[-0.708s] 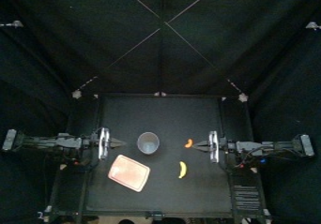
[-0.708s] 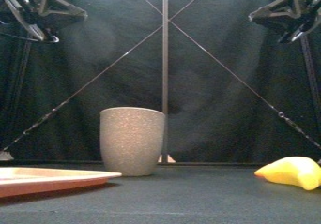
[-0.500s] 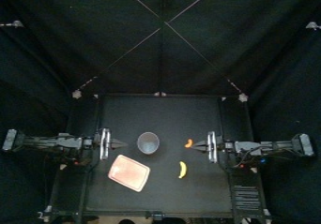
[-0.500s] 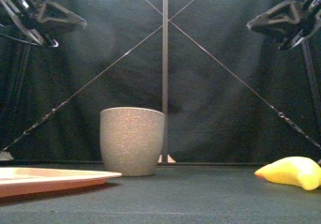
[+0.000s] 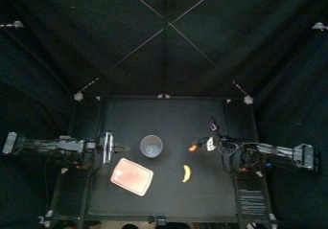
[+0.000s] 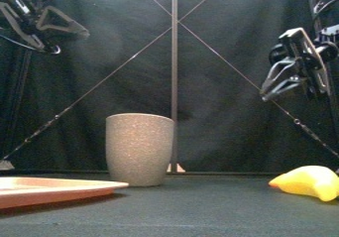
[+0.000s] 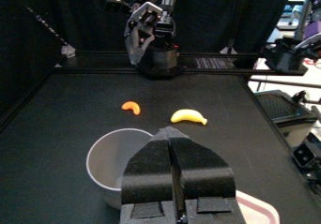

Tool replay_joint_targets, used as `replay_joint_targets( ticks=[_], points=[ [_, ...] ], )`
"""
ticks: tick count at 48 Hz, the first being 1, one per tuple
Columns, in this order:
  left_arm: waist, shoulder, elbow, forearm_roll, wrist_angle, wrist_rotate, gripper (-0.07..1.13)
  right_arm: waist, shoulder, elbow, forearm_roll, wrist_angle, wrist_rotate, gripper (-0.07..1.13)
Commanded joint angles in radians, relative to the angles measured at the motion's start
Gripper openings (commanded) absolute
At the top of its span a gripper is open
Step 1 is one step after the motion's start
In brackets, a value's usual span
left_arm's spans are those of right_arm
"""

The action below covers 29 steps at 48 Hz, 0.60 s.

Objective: Pick the tangerine then place it in the grey bowl
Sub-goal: Pick the tangerine

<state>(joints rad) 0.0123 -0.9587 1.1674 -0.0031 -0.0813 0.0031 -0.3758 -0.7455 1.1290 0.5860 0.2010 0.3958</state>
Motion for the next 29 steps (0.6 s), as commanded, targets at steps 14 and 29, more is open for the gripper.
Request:
replay_joint_targets(
  ticks=[14, 29],
  points=[
    [0.015, 0.006, -0.003, 0.000, -0.015, 0.000, 0.11, -0.176, 0.018, 0.055, -0.115, 0.296, 0.307, 0.77],
    [0.023, 0.006, 0.028, 0.000, -0.043, -0.002, 0.11, -0.100, 0.094, -0.003, -0.227, 0.321, 0.491, 0.82]
  ],
)
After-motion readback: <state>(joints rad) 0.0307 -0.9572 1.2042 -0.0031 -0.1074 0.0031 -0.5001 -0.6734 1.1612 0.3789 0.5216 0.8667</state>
